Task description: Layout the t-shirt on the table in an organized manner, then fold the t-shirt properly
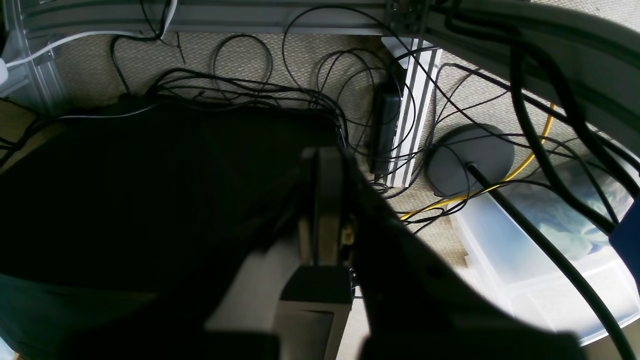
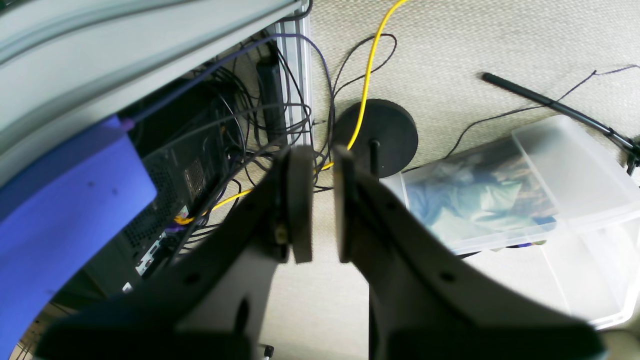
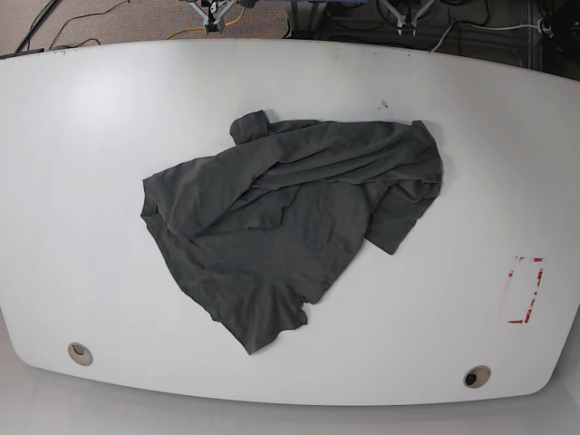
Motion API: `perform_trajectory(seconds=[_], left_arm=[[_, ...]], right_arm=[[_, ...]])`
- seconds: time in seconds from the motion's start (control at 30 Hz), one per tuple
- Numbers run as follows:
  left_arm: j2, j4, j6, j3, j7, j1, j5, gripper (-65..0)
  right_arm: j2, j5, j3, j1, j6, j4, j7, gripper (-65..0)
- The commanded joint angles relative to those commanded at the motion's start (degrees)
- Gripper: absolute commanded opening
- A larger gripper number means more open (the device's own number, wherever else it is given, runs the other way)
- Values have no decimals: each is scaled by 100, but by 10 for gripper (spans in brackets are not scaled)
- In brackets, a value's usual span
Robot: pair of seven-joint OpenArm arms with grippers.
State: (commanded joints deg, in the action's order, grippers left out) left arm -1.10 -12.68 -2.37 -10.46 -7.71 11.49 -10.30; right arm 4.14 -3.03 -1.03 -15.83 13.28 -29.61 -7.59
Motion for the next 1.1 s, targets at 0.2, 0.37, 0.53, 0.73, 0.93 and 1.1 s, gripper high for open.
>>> perform_trajectory(seconds=[0.2,0.37,0.53,0.73,0.93,1.1], left_arm=[[1,-35,-9,-17,23,-25,4,-648],[5,-29,9,-13,12,-30,-6,-648],[9,-15,11,-15,17,-9,-2,-649],[7,-9,14,-15,27,-12,-7,-648],[7,-20,10,-5,32,-10,-7,-647],[8,12,-4,13,-11,-21,3,-647]], right_arm=[[1,6,-11,7,-6,22,-35,-582],[1,-1,-12,5,4,51,-19,-582],[6,9,-19,2,8,80,-18,-581],[8,11,-22,-5,9,87,2,-581],[6,16,-19,-11,2,91,12,-581],[-1,47,0,9,-18,131,-14,-579]])
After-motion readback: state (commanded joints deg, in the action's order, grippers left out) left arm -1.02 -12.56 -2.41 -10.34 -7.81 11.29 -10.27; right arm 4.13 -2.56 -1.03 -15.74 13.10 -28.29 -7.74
